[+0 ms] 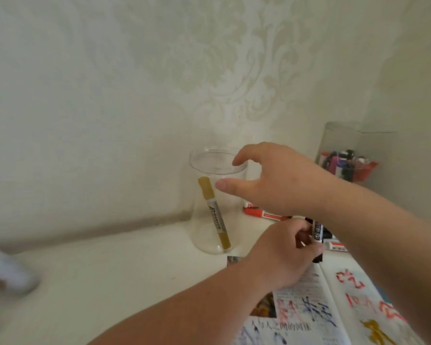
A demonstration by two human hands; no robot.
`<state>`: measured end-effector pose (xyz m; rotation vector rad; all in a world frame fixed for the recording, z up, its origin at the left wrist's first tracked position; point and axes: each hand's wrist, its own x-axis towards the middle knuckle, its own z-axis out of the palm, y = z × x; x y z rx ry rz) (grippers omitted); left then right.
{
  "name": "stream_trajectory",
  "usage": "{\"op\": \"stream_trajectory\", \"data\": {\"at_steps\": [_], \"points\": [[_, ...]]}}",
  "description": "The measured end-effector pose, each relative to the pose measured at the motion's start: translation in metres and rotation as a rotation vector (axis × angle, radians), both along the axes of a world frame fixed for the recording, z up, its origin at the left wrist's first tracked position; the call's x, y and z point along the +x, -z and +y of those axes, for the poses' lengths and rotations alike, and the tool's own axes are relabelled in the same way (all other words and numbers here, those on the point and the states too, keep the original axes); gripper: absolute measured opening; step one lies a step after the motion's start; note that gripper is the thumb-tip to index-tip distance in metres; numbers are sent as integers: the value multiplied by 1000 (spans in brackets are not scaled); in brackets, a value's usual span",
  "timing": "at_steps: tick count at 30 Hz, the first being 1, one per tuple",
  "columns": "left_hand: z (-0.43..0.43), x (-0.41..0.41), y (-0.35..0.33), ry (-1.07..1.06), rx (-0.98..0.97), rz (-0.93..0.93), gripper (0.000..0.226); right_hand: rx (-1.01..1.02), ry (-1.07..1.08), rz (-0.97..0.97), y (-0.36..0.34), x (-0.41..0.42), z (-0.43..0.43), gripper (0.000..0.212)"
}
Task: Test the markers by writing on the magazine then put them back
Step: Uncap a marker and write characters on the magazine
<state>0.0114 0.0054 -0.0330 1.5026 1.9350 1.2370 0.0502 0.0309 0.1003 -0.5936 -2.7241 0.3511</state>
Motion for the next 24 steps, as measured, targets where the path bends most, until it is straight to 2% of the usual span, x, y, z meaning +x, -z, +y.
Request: {"op": "stream_trajectory", "data": {"at_steps": [3, 6, 10, 13, 18, 24], "points": [[-1, 0, -1, 18, 5, 3, 10, -47, 26, 78, 6, -10, 6, 47], [-2, 2, -1, 37, 25, 32, 17, -106, 68, 217, 1, 0, 16, 44], [-4, 5, -3, 84, 33, 138, 15, -118, 153, 429, -21, 34, 31, 44], [-9, 8, -11, 122, 16, 306, 19, -94, 244, 527, -39, 73, 44, 45], [-6, 21, -40, 193, -62, 384, 19, 4, 447, 543, -49, 151, 71, 47], [23, 53, -69, 157, -83, 414, 12, -21, 686, 420, -32, 242, 91, 44]]}}
